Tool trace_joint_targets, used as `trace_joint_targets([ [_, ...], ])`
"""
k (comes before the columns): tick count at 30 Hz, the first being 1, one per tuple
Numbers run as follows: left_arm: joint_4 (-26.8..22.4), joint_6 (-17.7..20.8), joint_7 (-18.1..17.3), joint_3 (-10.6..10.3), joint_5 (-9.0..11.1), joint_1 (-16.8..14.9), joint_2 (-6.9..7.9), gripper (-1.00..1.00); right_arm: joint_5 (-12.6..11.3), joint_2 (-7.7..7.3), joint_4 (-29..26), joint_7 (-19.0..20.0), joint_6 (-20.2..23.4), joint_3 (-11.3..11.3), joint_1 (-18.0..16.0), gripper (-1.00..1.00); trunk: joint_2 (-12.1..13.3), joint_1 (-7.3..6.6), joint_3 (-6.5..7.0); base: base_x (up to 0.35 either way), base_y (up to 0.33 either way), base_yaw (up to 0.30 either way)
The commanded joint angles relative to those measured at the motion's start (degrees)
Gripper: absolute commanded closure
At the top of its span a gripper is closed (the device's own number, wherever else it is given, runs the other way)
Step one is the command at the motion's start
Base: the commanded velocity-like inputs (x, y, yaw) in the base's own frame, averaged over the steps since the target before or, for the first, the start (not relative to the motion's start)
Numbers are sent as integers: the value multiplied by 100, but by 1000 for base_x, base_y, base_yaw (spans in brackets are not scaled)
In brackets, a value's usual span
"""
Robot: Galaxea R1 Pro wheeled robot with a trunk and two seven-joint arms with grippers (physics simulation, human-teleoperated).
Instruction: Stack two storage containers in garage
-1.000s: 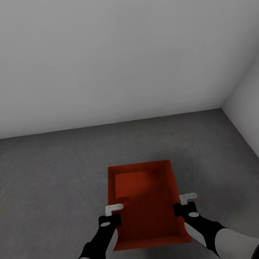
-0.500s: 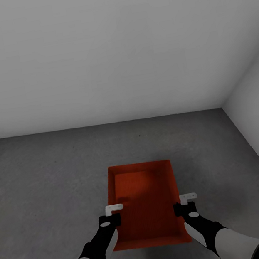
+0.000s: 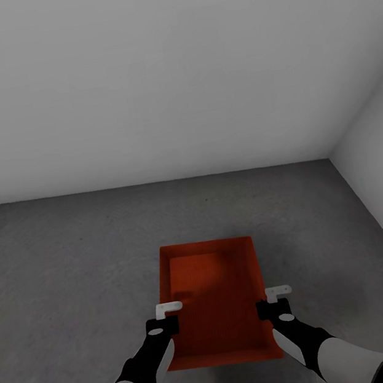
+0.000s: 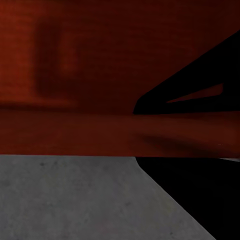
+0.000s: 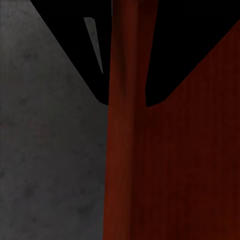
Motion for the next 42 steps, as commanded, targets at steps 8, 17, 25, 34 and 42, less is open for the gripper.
trace_joint_targets([
  [8, 10, 59, 83, -10, 35, 0, 66, 100, 60, -220, -7, -65, -72, 10, -7, 100, -242, 132, -110, 0, 0, 0],
  [17, 10, 59, 83, -10, 31, 0, 66, 100, 65, -220, -7, -64, -73, 12, -7, 100, -323, 175, -146, 0, 0, 0],
  [25, 10, 59, 83, -10, 31, -1, 66, 100, 59, -220, -17, -72, -59, 10, -7, 100, -323, 175, -146, 0, 0, 0],
  [34, 10, 59, 83, -11, 31, -3, 66, 100, 57, -220, -25, -74, -74, 10, -7, 100, -323, 175, -146, 0, 0, 0],
  [42, 10, 59, 83, -12, 31, 1, 65, 100, 48, -220, -25, -204, -82, 6, -7, 100, -323, 175, -164, 0, 0, 0],
])
